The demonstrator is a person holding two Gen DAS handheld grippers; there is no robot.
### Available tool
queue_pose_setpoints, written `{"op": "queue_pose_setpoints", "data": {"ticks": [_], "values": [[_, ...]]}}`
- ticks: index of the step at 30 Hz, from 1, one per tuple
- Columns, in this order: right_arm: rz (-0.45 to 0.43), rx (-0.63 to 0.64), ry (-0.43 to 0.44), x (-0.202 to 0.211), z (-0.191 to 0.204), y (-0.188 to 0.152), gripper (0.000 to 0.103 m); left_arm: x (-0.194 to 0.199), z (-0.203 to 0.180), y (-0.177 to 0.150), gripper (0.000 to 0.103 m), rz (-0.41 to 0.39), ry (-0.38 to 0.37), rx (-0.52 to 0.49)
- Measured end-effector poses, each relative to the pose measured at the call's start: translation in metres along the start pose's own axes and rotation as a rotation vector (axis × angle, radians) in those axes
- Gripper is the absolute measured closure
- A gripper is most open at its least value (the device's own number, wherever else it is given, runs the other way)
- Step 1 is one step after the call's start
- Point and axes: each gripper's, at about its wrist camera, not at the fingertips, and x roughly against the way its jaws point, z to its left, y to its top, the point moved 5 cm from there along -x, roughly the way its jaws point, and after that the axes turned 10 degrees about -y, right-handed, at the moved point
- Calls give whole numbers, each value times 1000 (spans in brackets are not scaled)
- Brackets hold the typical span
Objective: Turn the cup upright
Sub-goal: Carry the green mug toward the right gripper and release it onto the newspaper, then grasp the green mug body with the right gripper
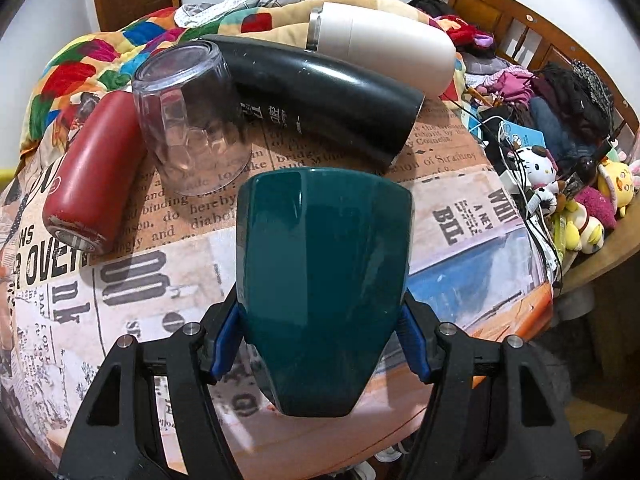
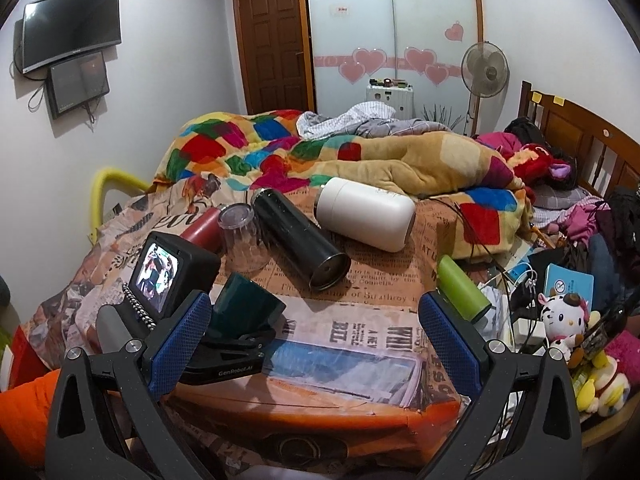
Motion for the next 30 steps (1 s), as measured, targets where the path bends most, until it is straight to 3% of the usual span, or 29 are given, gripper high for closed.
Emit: {"op": "queue_pose_setpoints", "data": {"ticks": [6, 11, 18, 21, 24, 30], "values": [[31, -5, 1, -6, 4, -1, 0, 25, -5, -3, 36, -22, 15, -32], [67, -20, 10, -20, 8, 0, 0, 82, 10, -9, 30, -146, 60, -4], [191, -54, 83, -61, 28, -9, 0, 161, 61, -30, 27, -303, 234, 86], [264, -77, 124, -81, 41, -18, 0, 176, 74, -41, 23, -335, 292, 98], [320, -86, 138, -96, 53, -25, 7, 185, 83, -53, 23, -350, 336, 108], [418, -95, 162, -122, 76, -35, 17, 185, 86, -69, 23, -357, 316, 142]]}}
